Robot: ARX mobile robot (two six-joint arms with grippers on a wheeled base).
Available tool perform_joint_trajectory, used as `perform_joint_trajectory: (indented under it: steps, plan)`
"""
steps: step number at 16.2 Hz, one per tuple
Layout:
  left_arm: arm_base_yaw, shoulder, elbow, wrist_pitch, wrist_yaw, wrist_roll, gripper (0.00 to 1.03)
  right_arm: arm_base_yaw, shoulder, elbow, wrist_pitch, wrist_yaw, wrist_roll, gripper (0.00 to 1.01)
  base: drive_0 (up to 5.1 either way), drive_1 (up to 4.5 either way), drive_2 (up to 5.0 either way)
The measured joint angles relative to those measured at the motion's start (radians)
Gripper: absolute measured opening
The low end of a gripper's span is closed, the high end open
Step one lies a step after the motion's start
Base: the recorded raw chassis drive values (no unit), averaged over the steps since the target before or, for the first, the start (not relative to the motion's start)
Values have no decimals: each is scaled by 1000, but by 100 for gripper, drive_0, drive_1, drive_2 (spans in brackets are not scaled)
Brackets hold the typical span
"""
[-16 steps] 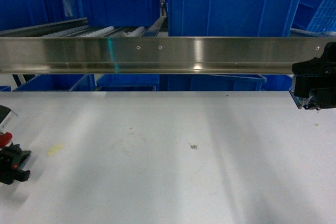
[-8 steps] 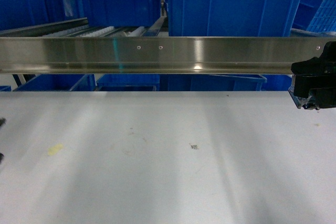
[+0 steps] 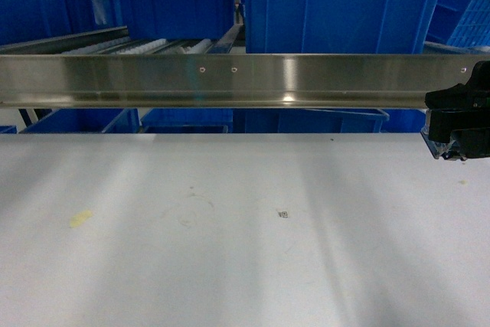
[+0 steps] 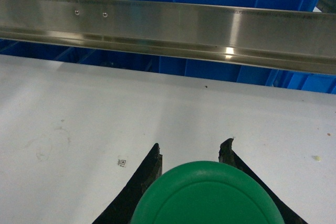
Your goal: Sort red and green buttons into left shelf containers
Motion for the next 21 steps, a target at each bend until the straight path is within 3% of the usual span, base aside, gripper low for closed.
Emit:
perform_joint_trajectory:
  steps: [21]
  plan:
    - [-2, -20, -3, 0, 2, -29, 25, 0, 0, -2, 4, 0, 0, 28, 0, 0, 0]
